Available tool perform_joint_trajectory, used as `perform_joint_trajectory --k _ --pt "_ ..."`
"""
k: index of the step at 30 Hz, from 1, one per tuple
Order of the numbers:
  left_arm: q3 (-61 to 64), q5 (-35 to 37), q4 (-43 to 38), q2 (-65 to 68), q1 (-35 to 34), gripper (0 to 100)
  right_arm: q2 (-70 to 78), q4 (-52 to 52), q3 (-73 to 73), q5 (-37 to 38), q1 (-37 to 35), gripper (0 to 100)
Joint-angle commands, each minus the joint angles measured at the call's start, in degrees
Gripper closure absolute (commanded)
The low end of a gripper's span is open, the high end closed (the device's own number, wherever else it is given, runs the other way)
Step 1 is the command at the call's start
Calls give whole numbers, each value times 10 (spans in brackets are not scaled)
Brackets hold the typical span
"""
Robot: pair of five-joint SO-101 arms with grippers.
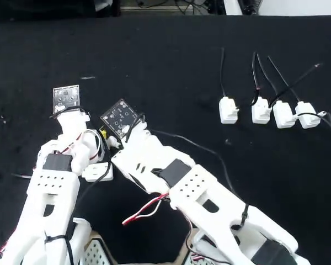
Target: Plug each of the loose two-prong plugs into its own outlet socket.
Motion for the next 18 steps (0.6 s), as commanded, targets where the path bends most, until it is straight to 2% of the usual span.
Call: perform_joint_trajectory --k 1,11,18 --pt "-4 -4 -6 -2 0 840 -30 -4 -8 -1 -12 988" --pt "-9 -1 -4 -8 -23 840 -24 -2 -6 0 -10 988" --pt "-5 -1 -7 -3 4 840 14 -2 -29 -1 -10 988"
